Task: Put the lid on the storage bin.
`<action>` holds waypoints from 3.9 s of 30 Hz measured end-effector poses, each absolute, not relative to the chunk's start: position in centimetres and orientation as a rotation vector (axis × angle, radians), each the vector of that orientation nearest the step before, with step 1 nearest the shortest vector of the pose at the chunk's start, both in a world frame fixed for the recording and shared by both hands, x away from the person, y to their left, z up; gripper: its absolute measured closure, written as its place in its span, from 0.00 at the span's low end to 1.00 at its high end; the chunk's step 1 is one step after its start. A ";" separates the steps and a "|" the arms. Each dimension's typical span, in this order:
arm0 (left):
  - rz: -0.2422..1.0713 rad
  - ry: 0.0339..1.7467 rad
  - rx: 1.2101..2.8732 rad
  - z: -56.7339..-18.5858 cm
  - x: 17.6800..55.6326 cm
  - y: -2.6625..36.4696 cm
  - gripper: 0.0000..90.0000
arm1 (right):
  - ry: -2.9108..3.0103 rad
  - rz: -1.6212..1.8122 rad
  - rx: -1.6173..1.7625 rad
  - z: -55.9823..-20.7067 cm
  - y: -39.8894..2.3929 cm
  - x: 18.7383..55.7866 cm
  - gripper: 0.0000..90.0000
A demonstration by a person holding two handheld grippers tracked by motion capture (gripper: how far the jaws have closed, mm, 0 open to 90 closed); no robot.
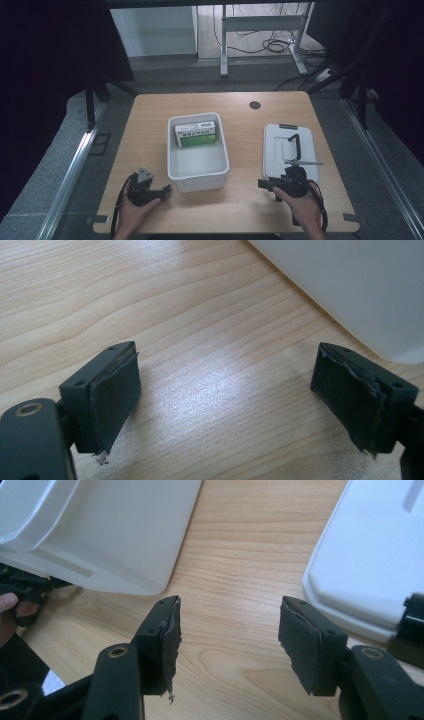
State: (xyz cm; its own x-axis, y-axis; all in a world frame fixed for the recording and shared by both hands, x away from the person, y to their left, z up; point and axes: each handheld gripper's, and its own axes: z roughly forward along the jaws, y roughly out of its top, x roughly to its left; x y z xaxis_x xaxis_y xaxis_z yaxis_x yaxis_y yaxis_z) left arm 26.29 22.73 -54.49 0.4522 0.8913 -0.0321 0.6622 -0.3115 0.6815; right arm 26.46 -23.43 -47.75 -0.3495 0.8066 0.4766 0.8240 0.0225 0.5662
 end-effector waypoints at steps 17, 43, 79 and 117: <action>0.473 1.301 2.072 -54.5 26.2 22.7 0.14 | -2.289 -1.233 -1.814 -46.0 -23.3 26.9 0.47; 0.478 1.306 2.065 -54.5 26.1 22.7 0.14 | -2.257 -1.306 -1.844 -41.8 -24.1 30.4 0.47; 0.482 1.312 2.067 -54.5 25.9 22.8 0.14 | -2.247 -1.209 -1.999 -39.0 -27.3 34.8 0.47; 0.479 1.316 2.064 -54.5 25.9 22.7 0.14 | -2.180 -0.939 -2.159 -41.0 -31.4 40.2 0.49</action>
